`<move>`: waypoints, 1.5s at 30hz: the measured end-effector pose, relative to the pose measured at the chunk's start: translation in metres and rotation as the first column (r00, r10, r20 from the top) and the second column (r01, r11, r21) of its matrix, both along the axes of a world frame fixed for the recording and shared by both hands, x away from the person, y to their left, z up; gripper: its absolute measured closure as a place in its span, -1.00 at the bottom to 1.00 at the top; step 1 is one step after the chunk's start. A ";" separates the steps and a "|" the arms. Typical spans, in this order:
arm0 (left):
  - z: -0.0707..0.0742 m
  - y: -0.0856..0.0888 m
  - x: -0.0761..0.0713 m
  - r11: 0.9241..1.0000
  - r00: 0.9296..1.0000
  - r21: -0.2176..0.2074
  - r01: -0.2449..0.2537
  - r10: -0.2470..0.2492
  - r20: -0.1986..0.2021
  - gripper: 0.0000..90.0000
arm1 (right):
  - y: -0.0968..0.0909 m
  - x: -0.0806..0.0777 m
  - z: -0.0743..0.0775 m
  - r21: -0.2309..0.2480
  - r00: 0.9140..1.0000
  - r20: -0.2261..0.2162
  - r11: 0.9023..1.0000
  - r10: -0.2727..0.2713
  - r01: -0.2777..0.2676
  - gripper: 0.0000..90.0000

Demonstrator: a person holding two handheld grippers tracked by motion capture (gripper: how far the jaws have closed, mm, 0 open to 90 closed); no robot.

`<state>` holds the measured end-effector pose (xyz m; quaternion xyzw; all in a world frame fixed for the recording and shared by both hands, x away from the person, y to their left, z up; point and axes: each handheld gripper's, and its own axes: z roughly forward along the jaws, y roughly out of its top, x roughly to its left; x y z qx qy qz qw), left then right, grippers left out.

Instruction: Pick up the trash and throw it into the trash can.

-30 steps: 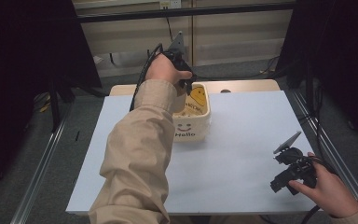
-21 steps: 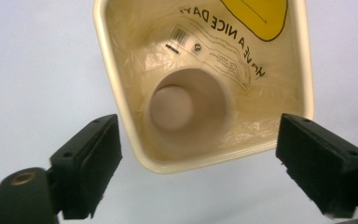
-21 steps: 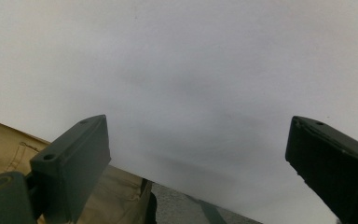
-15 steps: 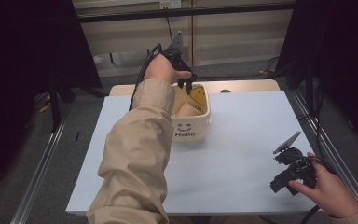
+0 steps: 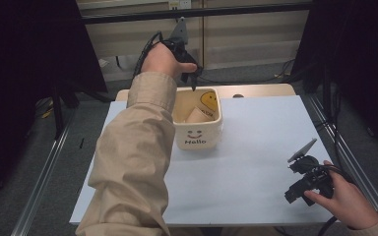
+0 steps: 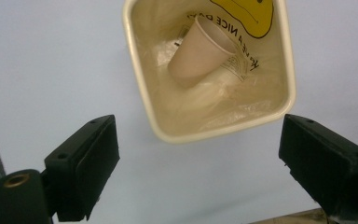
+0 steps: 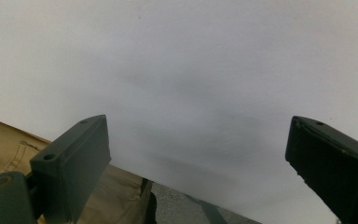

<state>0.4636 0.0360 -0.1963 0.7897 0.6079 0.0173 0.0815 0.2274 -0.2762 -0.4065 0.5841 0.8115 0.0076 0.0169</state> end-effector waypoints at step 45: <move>-0.023 0.093 -0.050 0.999 0.998 -0.010 -0.052 0.053 0.039 -0.75 | 0.003 -0.001 -0.001 -0.001 1.000 0.001 1.000 0.009 -0.009 -0.85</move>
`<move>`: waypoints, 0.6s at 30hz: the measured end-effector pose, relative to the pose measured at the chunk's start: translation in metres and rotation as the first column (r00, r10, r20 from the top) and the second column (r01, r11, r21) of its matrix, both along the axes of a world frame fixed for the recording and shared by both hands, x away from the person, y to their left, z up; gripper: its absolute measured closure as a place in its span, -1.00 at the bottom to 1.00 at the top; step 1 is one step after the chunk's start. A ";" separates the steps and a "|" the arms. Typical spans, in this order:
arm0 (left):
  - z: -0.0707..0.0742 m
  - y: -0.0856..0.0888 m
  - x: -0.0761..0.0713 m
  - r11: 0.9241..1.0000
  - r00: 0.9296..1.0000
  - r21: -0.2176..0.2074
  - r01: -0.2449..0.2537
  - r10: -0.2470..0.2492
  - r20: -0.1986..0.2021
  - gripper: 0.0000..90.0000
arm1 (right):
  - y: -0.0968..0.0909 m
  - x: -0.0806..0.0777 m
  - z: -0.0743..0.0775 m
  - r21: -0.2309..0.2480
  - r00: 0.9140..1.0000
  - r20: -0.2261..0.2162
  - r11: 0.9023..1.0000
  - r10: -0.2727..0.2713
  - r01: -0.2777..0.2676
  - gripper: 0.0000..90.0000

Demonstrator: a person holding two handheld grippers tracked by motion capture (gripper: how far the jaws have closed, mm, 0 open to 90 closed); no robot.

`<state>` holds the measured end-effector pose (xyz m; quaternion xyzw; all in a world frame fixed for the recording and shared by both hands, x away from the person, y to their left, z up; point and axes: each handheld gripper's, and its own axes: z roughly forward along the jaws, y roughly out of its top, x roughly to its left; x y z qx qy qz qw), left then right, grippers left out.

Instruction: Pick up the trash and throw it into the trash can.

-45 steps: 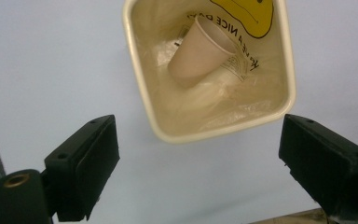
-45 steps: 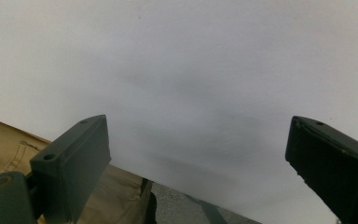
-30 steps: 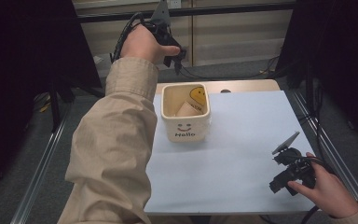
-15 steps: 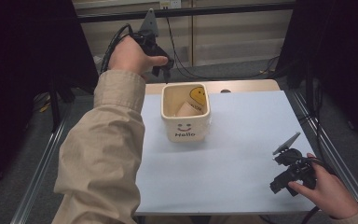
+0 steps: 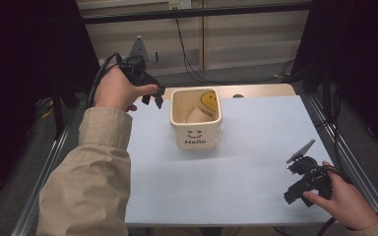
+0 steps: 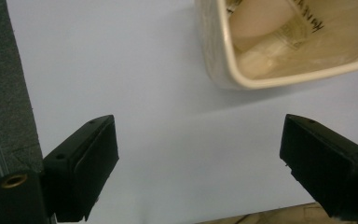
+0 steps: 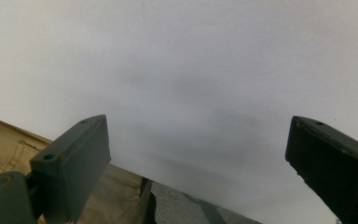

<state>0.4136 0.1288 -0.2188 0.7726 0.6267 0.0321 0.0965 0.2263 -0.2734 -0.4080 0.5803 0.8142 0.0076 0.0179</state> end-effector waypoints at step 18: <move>-0.074 0.041 -0.036 1.000 1.000 -0.016 0.004 -0.004 -0.011 -0.76 | 0.001 0.000 -0.003 -0.003 1.000 0.004 1.000 -0.001 0.001 -0.85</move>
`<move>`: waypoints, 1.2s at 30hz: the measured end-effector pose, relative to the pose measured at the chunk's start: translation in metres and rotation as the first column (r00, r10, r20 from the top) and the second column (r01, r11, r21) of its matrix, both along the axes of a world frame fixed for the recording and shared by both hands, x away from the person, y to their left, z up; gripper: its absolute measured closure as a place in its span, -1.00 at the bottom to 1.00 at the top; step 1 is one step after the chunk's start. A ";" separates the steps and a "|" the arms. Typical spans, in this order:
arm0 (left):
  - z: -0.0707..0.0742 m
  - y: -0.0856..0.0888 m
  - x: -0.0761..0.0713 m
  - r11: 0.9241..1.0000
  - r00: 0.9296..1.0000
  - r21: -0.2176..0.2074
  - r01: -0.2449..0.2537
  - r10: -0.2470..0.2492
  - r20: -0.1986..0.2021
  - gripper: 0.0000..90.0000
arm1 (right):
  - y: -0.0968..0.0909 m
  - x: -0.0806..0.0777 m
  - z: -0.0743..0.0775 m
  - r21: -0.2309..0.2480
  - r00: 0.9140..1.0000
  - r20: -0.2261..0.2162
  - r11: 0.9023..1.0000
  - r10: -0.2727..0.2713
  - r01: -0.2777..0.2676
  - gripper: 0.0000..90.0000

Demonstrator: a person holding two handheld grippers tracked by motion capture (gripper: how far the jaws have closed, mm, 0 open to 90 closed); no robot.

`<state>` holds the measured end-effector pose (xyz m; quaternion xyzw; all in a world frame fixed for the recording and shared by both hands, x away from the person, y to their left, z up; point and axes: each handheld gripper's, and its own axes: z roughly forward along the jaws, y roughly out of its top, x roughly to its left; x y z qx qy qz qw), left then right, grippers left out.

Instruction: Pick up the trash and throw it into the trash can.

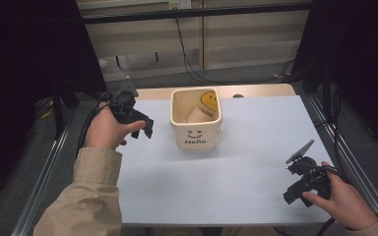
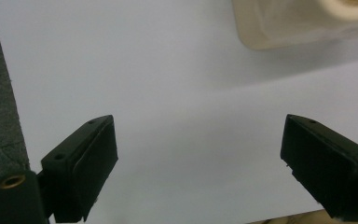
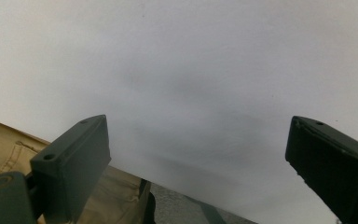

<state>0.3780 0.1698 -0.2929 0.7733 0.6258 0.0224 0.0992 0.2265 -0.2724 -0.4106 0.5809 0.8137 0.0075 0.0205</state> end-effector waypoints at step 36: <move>-0.127 0.082 -0.076 0.991 0.989 -0.002 -0.134 0.134 -0.061 -0.77 | 0.001 0.000 -0.003 -0.008 1.000 0.004 1.000 0.001 -0.001 -0.85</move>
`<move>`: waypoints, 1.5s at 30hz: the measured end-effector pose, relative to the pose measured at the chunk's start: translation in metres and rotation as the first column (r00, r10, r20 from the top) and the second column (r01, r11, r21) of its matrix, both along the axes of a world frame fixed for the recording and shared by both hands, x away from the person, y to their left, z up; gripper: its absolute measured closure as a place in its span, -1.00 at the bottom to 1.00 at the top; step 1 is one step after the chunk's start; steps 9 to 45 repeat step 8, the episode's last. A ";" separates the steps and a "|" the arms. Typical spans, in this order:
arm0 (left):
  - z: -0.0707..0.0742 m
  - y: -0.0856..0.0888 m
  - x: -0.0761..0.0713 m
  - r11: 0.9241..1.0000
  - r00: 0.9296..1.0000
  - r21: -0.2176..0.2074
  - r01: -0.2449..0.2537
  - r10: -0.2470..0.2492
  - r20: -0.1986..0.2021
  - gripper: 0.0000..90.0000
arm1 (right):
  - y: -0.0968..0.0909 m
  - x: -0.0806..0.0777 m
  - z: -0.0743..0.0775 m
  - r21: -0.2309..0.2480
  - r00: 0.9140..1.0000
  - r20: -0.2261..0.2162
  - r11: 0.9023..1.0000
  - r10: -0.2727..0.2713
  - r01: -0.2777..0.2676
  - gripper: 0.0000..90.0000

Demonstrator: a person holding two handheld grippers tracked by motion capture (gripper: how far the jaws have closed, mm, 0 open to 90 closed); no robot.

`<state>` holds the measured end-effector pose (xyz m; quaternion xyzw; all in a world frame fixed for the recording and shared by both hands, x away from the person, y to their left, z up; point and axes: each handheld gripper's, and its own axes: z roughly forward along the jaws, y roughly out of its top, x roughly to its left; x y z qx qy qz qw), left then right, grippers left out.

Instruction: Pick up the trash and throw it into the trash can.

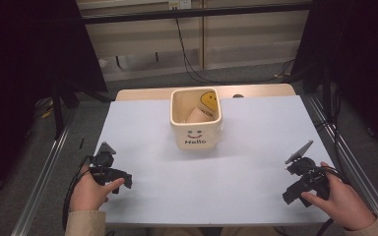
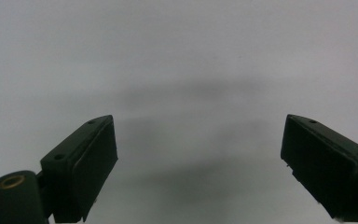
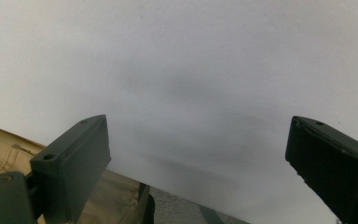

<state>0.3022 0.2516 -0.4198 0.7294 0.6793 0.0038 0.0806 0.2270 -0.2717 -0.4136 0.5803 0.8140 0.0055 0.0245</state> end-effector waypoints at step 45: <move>0.000 0.001 -0.002 1.000 1.000 -0.008 0.021 -0.021 -0.010 -0.77 | 0.001 0.000 -0.002 0.004 1.000 -0.004 1.000 -0.005 0.005 -0.86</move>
